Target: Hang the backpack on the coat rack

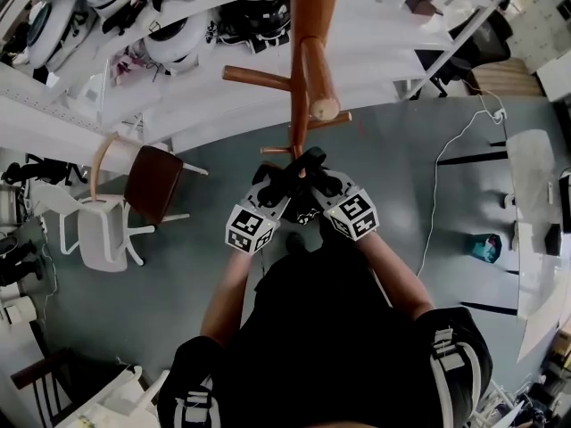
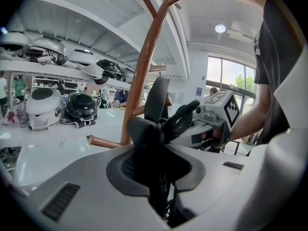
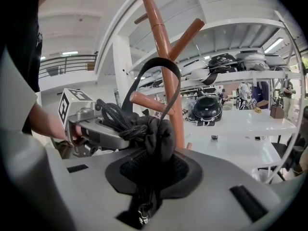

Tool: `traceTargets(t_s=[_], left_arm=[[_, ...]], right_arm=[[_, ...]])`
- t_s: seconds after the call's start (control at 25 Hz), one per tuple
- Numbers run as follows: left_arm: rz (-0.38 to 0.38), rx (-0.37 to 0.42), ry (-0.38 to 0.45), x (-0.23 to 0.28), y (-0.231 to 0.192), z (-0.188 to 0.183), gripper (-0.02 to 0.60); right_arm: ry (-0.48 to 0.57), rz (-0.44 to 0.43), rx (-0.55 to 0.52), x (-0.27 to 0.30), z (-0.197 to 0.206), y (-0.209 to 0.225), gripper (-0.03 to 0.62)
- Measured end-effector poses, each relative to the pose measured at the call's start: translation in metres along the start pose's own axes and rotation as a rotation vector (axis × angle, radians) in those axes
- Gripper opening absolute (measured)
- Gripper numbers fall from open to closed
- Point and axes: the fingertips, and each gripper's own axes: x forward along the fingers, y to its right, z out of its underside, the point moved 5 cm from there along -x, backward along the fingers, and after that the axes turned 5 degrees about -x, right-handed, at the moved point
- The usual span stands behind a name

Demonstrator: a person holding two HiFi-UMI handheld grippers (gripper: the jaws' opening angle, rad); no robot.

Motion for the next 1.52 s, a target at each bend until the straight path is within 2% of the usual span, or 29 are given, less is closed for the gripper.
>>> traceTargets(t_s=[0.36,0.76,0.88,1.52], left_arm=[[-0.022,-0.008,-0.008,0.012,-0.025,-0.003,0.089],[-0.028,-0.053,-0.051,0.032,-0.05,0.014,0.089],[-0.036,-0.065,-0.074,0.035,-0.057,0.021,0.089],[-0.054,-0.078,-0.164,0.056,-0.065,0.051,0.092]], right_arm=[[-0.022,-0.017,-0.014,0.024,-0.003,0.018,0.083],[-0.077,-0.007,0.022,0.047,0.014,0.032,0.083],[-0.1,-0.008,0.003,0.055,0.02,0.033,0.083],[-0.181,-0.009,0.027,0.064,0.053,0.042,0.083]])
